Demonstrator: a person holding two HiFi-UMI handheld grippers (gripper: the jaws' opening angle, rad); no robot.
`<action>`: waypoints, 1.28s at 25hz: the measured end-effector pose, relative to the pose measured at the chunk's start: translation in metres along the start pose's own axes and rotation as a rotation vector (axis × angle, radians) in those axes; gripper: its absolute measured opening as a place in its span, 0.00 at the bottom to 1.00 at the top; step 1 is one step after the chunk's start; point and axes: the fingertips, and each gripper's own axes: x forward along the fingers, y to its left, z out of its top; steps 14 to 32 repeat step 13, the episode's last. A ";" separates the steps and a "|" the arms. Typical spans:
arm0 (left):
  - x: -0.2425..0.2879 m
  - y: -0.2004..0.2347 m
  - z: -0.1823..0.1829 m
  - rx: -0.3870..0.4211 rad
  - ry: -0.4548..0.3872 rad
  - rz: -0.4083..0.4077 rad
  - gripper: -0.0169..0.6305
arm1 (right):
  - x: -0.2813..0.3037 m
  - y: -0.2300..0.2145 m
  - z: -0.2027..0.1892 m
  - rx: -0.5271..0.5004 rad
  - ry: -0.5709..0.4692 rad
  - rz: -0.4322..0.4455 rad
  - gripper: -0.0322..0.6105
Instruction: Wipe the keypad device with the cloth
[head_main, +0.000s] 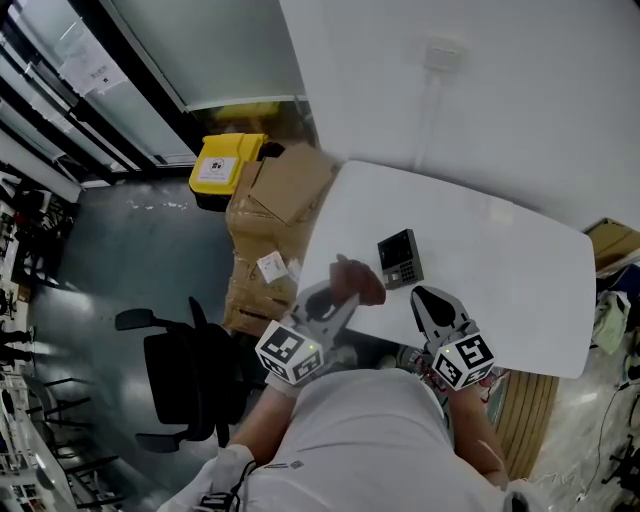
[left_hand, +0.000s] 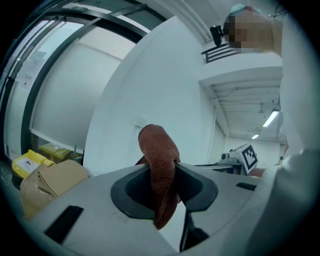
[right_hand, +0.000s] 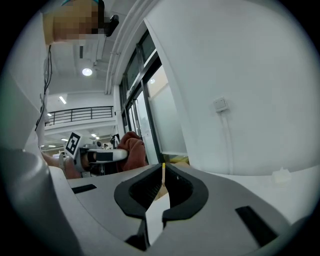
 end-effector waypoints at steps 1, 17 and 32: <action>0.000 0.000 0.000 -0.002 0.000 -0.004 0.20 | 0.000 0.000 -0.001 0.007 0.000 -0.006 0.10; 0.000 0.019 0.003 0.028 0.008 -0.027 0.20 | 0.022 -0.002 -0.005 0.013 0.023 -0.036 0.10; 0.000 0.019 0.003 0.028 0.008 -0.027 0.20 | 0.022 -0.002 -0.005 0.013 0.023 -0.036 0.10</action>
